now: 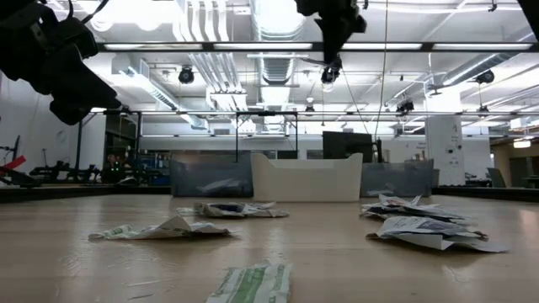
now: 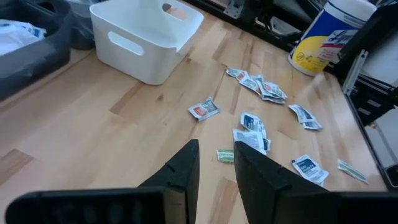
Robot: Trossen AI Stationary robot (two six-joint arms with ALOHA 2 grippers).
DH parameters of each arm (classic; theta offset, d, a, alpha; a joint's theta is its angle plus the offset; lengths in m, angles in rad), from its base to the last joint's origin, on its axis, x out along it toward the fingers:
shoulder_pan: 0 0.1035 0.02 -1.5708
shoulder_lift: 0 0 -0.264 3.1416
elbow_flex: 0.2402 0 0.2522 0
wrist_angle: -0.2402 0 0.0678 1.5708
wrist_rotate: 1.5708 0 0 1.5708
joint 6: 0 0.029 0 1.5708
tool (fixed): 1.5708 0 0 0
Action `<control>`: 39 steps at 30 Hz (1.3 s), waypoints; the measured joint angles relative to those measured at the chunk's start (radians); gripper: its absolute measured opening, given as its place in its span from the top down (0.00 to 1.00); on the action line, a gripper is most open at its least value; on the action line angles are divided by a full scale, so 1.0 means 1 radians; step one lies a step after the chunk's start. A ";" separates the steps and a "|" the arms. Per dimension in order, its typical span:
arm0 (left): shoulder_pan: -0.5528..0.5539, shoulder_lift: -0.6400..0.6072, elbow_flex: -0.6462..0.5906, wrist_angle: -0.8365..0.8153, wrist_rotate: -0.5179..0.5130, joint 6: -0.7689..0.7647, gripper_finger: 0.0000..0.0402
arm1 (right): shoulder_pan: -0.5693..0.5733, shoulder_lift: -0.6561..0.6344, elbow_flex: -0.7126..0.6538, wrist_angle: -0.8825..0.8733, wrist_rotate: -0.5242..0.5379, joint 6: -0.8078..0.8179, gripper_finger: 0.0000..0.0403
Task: Pick & Place First Aid Supplies
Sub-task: Put the orange ointment pack into the white bin
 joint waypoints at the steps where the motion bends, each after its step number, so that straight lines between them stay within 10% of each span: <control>1: 0.000 0.000 0.000 0.000 -0.009 0.001 0.77 | -0.006 0.000 0.003 -0.024 0.039 0.000 0.98; 11: 0.000 0.000 0.000 0.000 -0.040 0.002 0.77 | -0.151 0.008 -0.070 0.056 0.125 -0.167 0.98; 39: 0.000 0.000 0.000 0.000 -0.040 0.002 0.77 | -0.171 0.008 -0.575 0.566 -0.128 -0.542 0.98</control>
